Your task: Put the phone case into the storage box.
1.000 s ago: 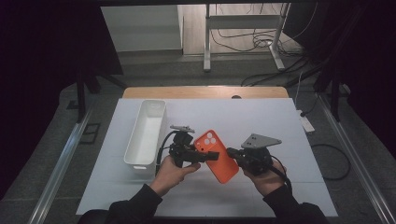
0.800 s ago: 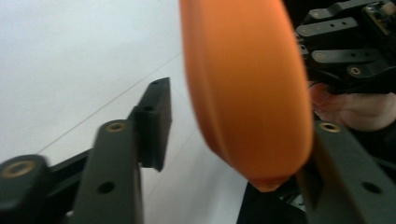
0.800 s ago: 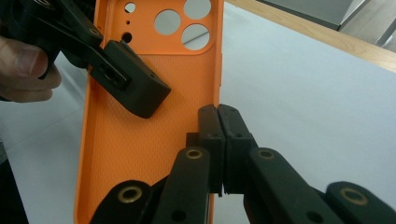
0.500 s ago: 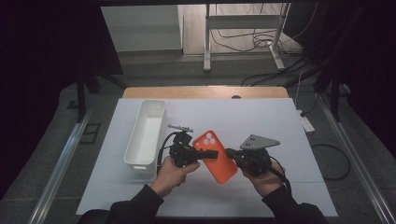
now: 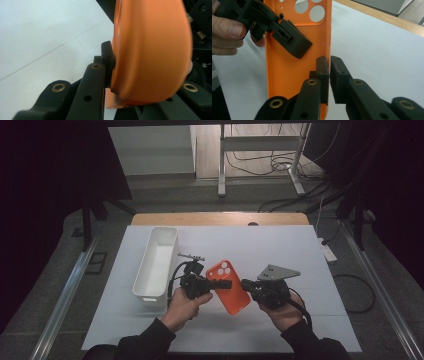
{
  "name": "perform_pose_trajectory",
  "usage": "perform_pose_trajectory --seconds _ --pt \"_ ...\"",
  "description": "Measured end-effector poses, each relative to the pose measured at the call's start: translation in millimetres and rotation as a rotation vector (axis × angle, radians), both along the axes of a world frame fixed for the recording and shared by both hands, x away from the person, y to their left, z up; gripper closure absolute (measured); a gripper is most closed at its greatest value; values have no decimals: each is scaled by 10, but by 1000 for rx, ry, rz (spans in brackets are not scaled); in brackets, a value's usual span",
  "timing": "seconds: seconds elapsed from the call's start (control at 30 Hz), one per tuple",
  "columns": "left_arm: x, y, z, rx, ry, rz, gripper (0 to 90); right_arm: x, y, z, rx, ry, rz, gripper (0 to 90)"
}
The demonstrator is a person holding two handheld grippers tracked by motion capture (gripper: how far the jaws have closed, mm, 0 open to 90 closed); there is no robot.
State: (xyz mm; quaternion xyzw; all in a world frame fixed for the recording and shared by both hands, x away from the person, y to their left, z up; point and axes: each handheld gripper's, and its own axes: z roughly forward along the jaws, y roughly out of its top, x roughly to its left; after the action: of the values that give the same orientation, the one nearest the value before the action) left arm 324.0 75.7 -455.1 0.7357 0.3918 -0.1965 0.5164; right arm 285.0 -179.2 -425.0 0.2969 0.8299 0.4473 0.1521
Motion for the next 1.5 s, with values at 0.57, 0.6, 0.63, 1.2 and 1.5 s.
perform_pose_trajectory --seconds 0.57,0.6,0.63,1.2,1.5 --pt "24 151 35 37 -74 -18 842 47 -170 -48 20 113 8 418" --pt "24 158 36 37 -78 -22 841 49 -174 -49 23 121 14 399" --pt "25 165 36 35 -83 -23 842 49 -182 -52 34 127 27 351" --pt "33 217 26 20 -128 -110 840 68 -129 -239 48 210 111 0" --pt "46 209 4 -7 -135 -146 841 76 -109 -252 93 229 139 0"
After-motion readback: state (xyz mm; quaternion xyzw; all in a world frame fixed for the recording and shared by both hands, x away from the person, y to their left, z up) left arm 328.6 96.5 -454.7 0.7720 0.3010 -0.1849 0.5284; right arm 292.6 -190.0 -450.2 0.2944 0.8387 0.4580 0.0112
